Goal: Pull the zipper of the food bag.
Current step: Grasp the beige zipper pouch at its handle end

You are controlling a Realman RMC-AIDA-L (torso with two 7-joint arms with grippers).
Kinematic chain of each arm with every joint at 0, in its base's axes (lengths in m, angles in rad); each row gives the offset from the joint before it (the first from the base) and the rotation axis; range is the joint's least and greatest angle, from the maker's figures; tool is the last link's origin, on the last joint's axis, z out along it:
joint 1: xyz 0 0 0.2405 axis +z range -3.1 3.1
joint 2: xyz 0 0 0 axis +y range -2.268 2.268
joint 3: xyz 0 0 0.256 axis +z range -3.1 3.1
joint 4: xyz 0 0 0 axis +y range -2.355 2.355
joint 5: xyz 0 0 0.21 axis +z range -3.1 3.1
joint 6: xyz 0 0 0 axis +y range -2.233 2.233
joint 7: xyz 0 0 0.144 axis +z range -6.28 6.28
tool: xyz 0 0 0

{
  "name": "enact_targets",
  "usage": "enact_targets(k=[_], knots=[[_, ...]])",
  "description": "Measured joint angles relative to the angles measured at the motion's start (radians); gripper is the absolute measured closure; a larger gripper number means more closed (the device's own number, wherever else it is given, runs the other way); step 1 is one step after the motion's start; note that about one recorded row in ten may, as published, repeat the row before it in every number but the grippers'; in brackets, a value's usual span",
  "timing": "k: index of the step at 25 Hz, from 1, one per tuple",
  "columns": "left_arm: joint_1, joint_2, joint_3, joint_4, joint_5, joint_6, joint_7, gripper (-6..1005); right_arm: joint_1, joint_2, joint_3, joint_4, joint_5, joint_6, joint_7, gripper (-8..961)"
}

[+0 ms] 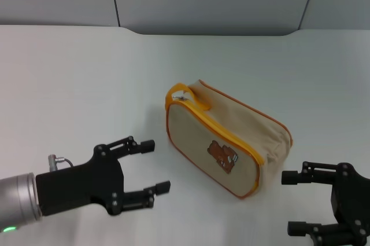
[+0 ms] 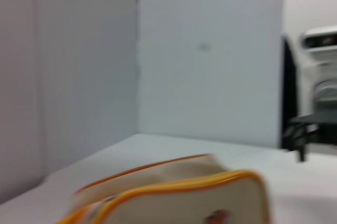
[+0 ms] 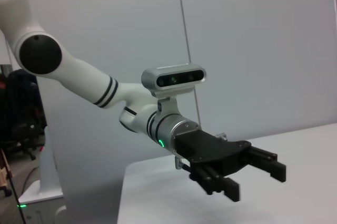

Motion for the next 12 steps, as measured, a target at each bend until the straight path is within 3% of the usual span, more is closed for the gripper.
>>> enact_targets(k=[8,12], knots=[[-0.024,-0.021,-0.049,-0.006,-0.034,-0.206,0.055,185,0.003,0.005,-0.004,0.001,0.002,0.014,-0.001,167],[-0.117,-0.025,-0.05,-0.096,-0.1,-0.373,0.124,186,0.004,0.009,-0.006,0.0,0.003,0.013,-0.001,167]])
